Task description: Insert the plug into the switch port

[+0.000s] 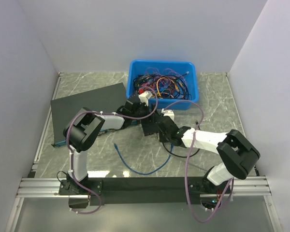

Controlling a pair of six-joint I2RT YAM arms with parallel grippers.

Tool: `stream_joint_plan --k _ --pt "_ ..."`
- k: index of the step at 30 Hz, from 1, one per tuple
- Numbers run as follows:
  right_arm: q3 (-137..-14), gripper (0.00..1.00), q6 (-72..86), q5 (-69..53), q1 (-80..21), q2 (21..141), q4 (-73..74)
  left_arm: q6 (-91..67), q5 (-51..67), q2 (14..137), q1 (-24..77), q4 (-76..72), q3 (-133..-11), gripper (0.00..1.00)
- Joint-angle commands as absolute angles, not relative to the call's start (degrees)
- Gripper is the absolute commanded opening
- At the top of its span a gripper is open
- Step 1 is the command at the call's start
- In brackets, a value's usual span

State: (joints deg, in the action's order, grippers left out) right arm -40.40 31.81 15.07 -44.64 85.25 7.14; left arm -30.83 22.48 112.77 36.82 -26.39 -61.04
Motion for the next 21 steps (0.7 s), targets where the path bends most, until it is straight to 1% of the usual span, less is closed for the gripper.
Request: stream_joint_plan --k 1,10,15,21 --pt "-44.03 0.00 30.85 17.14 -45.00 86.13 5.10 -30.15 23.91 113.99 36.65 -27.16 -62.32 0.74" --pt "-43.33 0.00 30.06 16.53 -45.00 88.42 2.20 -28.57 28.21 116.36 36.65 -25.93 -63.72 0.74" --pt "-42.19 0.00 29.36 16.26 -45.00 87.80 0.09 -27.16 29.18 117.86 36.65 -23.56 -65.12 0.74" --pt "-40.26 0.00 28.48 17.58 -45.09 85.52 -2.54 -26.10 26.03 118.21 36.65 -21.19 -65.83 0.74"
